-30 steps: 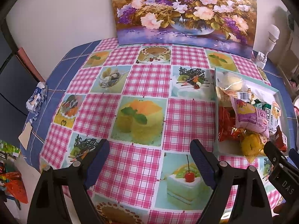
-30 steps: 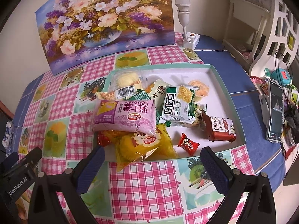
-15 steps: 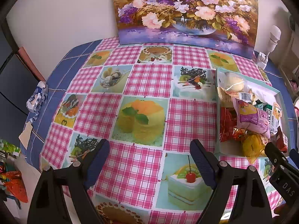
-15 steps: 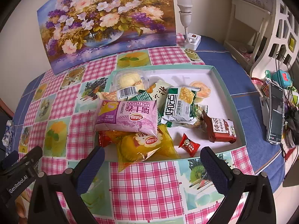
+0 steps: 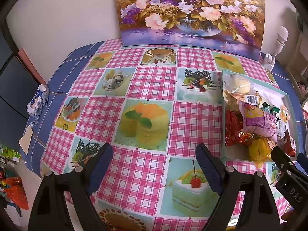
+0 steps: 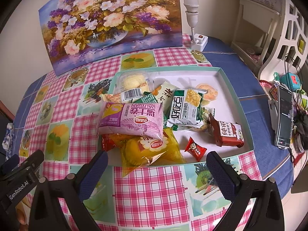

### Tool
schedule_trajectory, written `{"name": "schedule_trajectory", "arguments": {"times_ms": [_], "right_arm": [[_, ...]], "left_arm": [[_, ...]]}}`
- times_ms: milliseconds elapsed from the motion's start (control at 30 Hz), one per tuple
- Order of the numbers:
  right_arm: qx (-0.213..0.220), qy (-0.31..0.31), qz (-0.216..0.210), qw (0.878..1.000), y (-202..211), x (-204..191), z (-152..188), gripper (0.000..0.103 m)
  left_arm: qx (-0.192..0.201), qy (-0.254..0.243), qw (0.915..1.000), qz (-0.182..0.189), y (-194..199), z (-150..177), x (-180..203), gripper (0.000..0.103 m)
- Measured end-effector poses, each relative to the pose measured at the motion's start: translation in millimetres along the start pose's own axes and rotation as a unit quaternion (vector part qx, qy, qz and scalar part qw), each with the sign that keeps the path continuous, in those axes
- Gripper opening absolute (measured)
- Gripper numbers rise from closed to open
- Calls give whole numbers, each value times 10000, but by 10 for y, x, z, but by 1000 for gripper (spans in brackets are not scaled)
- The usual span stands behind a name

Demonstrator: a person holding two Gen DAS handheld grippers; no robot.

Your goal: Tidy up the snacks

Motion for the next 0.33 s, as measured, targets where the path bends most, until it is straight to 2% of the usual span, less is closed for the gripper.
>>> {"name": "schedule_trajectory", "arguments": {"times_ms": [333], "right_arm": [[-4,-3,2,10000,-1,0,-1,103]], "left_arm": [[159,-36,9998,129,44,-18,2,88]]}}
Point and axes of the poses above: each gripper's, at about its wrist camera, not at the fingertips, and y roughly against the way its jaws point, x to its right, z to its underside, the point moved 3 cm from there along -y, roughly the way its jaws point, and after that the axes turned 9 degrees about x, right-handed, at the moved point
